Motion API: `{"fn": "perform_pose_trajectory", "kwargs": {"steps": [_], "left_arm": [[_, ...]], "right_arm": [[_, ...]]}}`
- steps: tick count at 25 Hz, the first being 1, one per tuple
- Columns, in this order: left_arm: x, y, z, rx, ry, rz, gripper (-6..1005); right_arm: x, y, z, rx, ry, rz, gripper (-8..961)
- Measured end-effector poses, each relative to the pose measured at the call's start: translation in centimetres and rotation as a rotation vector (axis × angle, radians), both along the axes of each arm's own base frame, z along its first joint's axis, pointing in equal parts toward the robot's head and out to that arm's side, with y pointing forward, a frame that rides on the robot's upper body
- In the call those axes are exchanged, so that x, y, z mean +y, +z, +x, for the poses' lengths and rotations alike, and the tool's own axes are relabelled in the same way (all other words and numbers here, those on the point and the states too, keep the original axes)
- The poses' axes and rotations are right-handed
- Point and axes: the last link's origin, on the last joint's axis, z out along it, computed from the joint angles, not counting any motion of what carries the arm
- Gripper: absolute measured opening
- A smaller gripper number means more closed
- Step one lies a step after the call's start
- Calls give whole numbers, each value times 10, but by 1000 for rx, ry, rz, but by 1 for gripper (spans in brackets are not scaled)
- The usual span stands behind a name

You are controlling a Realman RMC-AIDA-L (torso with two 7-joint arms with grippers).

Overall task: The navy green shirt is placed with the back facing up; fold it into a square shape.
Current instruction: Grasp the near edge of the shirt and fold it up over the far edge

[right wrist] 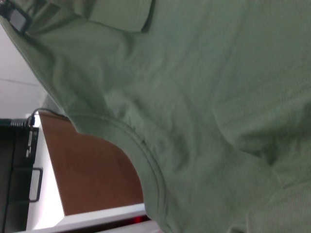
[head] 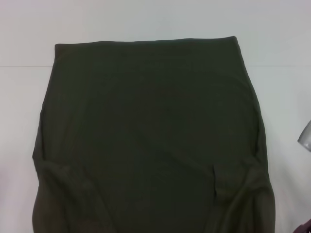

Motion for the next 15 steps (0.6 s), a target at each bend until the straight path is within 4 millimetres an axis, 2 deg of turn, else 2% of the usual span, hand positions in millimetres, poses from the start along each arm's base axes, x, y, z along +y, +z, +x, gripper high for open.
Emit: {"fn": "perform_pose_trajectory", "kwargs": {"steps": [7, 11, 15], "left_arm": [[7, 5, 0, -27, 7, 82, 105], [23, 18, 2, -78, 11, 241, 106], [45, 31, 4, -124, 23, 442, 108]], "right_arm": [[6, -2, -2, 34, -11, 53, 63], [17, 10, -5, 121, -48, 155, 62], [35, 32, -4, 223, -96, 336, 63]]}}
